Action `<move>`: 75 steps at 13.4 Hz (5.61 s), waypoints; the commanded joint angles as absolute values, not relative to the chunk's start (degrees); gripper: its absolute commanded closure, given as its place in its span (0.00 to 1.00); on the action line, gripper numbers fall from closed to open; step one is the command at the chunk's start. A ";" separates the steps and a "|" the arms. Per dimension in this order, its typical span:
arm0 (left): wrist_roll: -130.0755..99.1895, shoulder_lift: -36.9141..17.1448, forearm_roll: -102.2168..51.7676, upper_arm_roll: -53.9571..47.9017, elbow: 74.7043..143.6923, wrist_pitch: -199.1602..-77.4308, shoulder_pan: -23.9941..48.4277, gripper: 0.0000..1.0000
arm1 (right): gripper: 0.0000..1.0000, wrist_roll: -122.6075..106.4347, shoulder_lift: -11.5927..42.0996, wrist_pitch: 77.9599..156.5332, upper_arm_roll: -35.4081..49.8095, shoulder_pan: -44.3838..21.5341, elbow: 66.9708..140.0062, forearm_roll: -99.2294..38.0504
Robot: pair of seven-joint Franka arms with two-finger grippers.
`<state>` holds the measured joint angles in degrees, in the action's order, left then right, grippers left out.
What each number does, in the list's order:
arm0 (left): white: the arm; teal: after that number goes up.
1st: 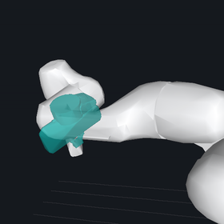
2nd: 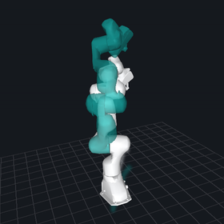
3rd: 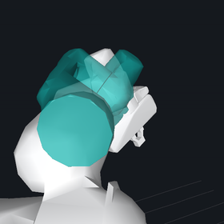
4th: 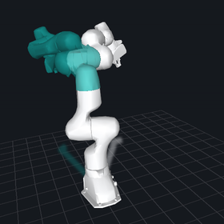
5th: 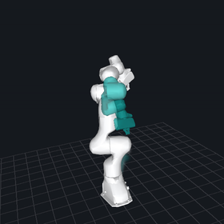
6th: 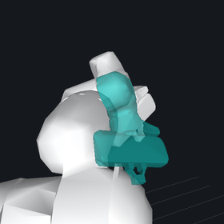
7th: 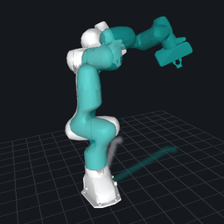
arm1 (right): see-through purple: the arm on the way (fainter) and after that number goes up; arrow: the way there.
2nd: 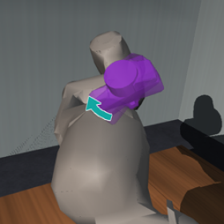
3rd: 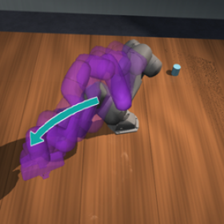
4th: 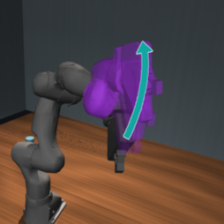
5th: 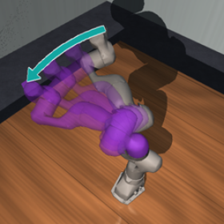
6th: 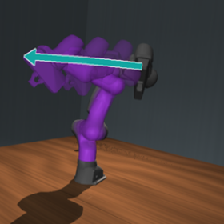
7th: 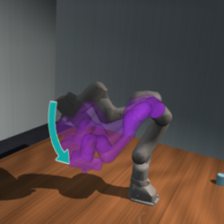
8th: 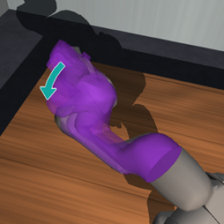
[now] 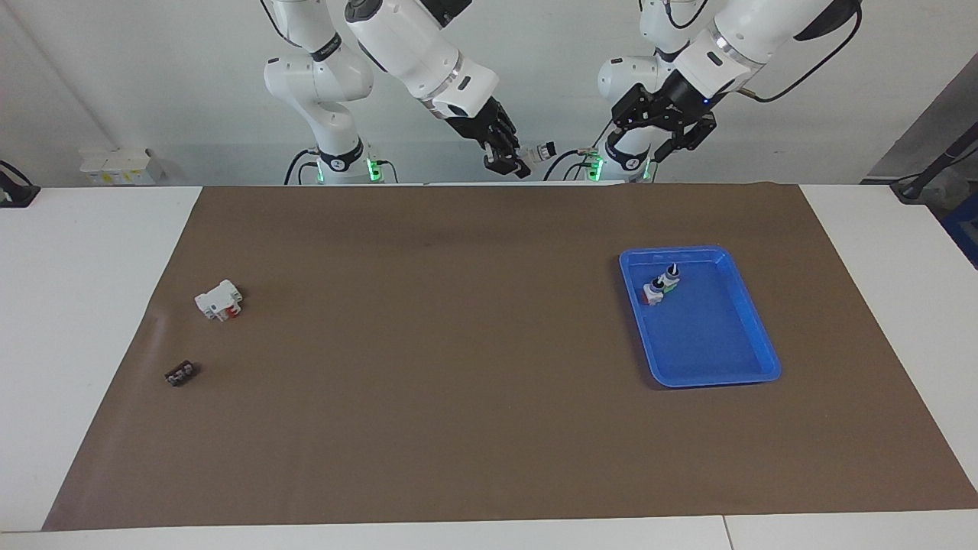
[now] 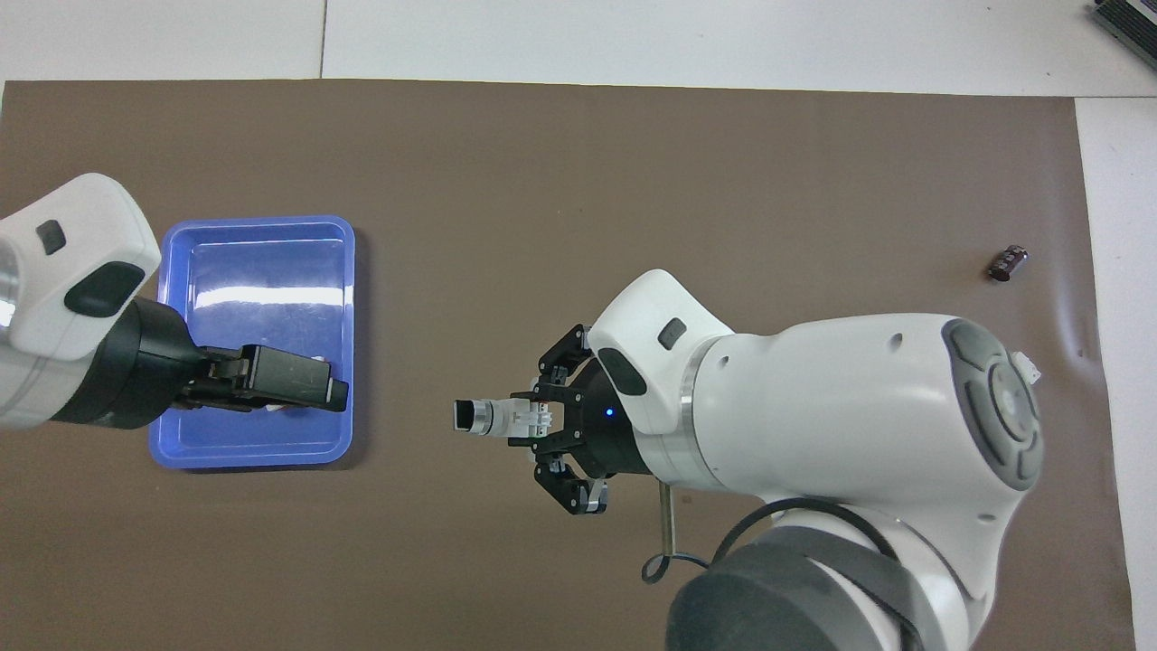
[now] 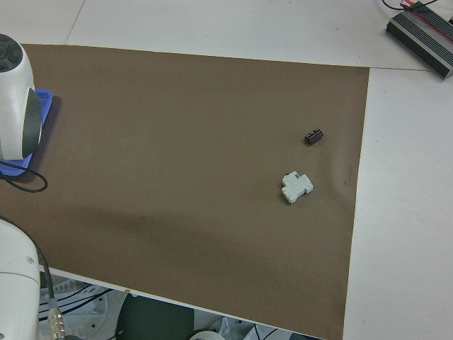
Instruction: Turn and place switch with both arms
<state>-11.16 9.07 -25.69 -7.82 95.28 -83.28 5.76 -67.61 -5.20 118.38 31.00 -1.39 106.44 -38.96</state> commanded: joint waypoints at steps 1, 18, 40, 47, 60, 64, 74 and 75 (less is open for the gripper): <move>-17.02 11.43 -31.97 -7.21 98.17 -83.05 5.89 0.35 | 1.00 -66.45 -5.89 117.42 31.38 -0.79 106.26 -39.99; -22.68 20.65 -54.75 -10.20 117.68 -109.07 6.50 0.57 | 1.00 -66.09 -5.80 120.15 31.46 -0.88 106.35 -42.19; -33.90 20.30 -54.67 -10.81 116.46 -106.87 7.65 1.00 | 1.00 -65.13 -5.80 120.85 31.46 -1.14 106.35 -42.28; -70.16 19.25 -54.32 -13.01 114.35 -110.13 7.47 1.00 | 1.00 -65.04 -5.80 120.94 31.46 -1.14 106.35 -42.28; -106.78 18.37 -54.32 -13.89 112.50 -111.62 7.47 1.00 | 1.00 -65.04 -5.80 120.94 31.46 -1.14 106.35 -42.28; -113.27 18.19 -53.79 -13.89 112.50 -112.41 7.47 1.00 | 1.00 -65.04 -5.80 120.94 31.46 -1.14 106.26 -42.28; -124.45 18.19 -47.81 -15.03 112.76 -115.31 7.03 1.00 | 1.00 -65.04 -5.80 120.85 31.46 -1.14 106.35 -42.28; -125.06 18.19 -47.81 -15.03 112.76 -115.40 7.03 1.00 | 1.00 -64.87 -5.80 120.68 31.46 -1.23 106.35 -42.28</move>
